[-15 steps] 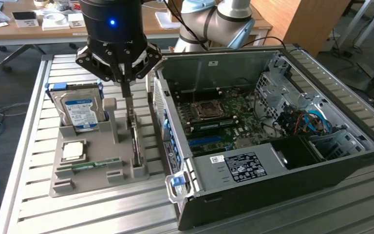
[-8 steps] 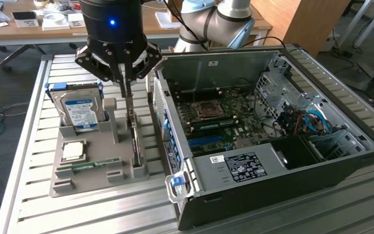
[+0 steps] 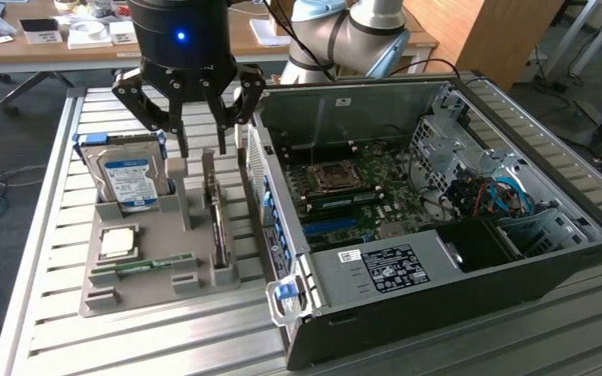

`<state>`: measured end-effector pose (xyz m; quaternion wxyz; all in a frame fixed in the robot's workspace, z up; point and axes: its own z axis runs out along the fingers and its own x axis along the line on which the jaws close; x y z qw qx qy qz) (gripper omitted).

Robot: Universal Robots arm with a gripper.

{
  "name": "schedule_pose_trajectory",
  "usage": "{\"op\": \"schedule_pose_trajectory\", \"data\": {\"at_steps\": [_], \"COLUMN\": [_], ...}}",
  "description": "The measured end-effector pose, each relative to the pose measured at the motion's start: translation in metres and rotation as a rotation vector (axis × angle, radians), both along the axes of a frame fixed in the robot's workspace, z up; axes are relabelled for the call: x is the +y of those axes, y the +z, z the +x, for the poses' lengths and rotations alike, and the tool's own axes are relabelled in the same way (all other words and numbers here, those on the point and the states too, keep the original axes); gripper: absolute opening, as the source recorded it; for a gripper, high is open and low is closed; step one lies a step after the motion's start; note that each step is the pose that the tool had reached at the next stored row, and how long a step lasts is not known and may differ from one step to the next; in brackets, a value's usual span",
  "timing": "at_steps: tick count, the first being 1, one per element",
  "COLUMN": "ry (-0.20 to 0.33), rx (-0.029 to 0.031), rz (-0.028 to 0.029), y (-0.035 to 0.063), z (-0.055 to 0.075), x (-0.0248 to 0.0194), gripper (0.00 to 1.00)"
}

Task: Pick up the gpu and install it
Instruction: 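Pick up the gpu and move the gpu toward the slot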

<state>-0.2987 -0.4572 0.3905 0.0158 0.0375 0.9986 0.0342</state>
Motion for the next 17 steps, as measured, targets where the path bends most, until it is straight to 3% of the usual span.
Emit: {"op": "schedule_pose_trajectory", "data": {"at_steps": [1,5,9,17], "ry": [0.0,0.0,-0.002,-0.009], "rx": [0.0,-0.0001,0.0,-0.0001], "rz": [0.0,0.0006,0.0118,0.0132], "y": [0.0,-0.0009,-0.0042,-0.0181], "z": [0.0,0.0,-0.001,-0.001], "x": [0.0,0.0,0.0,0.0], "gripper": [0.47,0.47,0.47,0.47]}}
